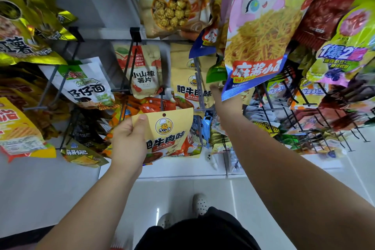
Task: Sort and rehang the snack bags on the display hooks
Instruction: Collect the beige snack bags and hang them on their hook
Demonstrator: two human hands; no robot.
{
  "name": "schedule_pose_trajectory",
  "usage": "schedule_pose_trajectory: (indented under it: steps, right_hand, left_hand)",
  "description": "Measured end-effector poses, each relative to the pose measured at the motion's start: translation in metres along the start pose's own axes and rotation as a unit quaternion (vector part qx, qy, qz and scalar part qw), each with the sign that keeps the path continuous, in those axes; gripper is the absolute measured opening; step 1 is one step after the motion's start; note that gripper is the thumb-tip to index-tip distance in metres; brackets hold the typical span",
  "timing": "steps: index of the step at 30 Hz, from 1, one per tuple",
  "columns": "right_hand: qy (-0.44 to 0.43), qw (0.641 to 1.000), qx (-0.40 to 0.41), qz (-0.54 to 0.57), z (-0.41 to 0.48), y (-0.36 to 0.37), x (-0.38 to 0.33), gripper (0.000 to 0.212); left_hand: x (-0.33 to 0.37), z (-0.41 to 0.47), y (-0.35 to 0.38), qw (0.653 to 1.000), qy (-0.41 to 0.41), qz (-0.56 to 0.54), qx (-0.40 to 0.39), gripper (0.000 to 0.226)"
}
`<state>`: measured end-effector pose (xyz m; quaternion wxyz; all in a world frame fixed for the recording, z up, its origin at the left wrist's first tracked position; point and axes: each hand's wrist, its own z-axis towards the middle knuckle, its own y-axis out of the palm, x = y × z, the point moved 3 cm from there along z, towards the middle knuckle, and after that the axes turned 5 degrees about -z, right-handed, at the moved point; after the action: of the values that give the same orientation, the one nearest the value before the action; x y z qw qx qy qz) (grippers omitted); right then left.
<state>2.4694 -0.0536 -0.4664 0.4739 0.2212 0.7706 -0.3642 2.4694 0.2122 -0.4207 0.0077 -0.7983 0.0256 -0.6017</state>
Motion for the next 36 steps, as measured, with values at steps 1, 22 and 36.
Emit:
schedule_pose_trajectory:
  steps: [1,22,36]
  right_hand:
    - [-0.010,1.000,-0.007,-0.013,-0.011,-0.004,0.001,0.024]
    - [-0.038,0.989,-0.129,0.060,-0.091,-0.044,0.015,0.018]
    - [-0.056,0.991,-0.113,0.046,-0.058,-0.034,0.020,0.038]
  left_hand:
    - [0.001,-0.001,0.001,1.000,0.000,0.003,-0.004,0.030]
    - [-0.009,0.010,0.067,0.993,0.015,0.049,-0.109,0.021]
    - [-0.021,0.031,0.084,0.991,0.053,0.077,-0.099,0.028]
